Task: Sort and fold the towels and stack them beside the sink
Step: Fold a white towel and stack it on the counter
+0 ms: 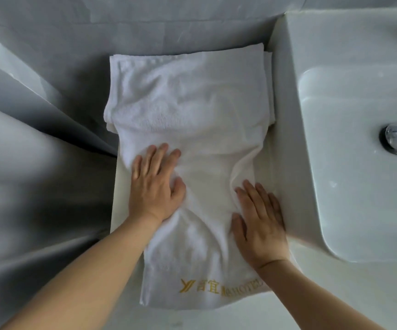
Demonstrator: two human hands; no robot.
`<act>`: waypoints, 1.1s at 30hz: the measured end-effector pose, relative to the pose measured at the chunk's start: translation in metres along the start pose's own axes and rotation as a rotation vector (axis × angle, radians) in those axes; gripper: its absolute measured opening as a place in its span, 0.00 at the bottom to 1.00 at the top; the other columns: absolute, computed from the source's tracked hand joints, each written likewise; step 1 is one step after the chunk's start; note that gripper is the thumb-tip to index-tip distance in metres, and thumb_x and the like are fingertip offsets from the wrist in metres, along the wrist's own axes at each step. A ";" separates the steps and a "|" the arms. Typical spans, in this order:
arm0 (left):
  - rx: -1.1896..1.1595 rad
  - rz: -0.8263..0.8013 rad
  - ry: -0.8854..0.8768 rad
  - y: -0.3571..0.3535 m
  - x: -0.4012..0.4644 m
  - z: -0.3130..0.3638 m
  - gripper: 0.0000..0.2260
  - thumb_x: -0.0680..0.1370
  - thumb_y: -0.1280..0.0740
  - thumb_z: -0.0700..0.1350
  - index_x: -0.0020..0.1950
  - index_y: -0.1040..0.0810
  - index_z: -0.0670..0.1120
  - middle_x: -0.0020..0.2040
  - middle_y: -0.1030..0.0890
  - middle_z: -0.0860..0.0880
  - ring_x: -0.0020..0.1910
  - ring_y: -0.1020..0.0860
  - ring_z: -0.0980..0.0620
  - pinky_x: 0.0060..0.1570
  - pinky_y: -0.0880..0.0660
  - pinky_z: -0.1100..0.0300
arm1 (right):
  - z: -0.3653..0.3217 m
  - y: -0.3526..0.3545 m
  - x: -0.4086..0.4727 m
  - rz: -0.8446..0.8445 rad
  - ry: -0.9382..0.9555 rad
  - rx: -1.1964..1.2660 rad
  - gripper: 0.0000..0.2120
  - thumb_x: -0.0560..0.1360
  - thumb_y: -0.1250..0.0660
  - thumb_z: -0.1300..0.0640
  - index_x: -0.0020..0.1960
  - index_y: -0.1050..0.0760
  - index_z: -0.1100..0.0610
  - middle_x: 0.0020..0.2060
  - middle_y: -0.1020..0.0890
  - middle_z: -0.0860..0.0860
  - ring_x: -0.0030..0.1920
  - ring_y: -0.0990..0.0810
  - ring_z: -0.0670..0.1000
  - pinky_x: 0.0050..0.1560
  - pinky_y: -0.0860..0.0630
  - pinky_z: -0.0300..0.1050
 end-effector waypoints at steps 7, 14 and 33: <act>-0.008 0.039 -0.007 -0.002 -0.002 -0.002 0.28 0.74 0.42 0.52 0.74 0.32 0.50 0.76 0.34 0.46 0.76 0.39 0.43 0.75 0.45 0.42 | 0.002 -0.004 -0.003 0.056 0.003 -0.018 0.23 0.79 0.45 0.50 0.70 0.29 0.58 0.72 0.30 0.53 0.74 0.34 0.57 0.74 0.40 0.57; -0.003 0.030 -0.013 -0.002 -0.002 -0.002 0.27 0.75 0.45 0.54 0.74 0.33 0.51 0.76 0.34 0.47 0.77 0.40 0.43 0.76 0.47 0.43 | 0.000 0.002 -0.003 0.157 0.008 0.011 0.19 0.78 0.42 0.52 0.64 0.26 0.61 0.65 0.25 0.57 0.64 0.29 0.59 0.70 0.35 0.56; -0.453 0.129 0.572 0.015 -0.106 -0.021 0.18 0.76 0.34 0.48 0.61 0.32 0.41 0.59 0.29 0.43 0.60 0.31 0.40 0.58 0.36 0.52 | 0.004 0.001 -0.008 0.343 -0.057 0.043 0.08 0.77 0.39 0.57 0.49 0.30 0.62 0.50 0.24 0.61 0.51 0.26 0.64 0.58 0.34 0.52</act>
Point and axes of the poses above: each hand's wrist, its own x-axis towards the middle knuckle, its own y-axis out of the back of the hand, z = x × y, the point moved 5 cm from there along x, towards the middle knuckle
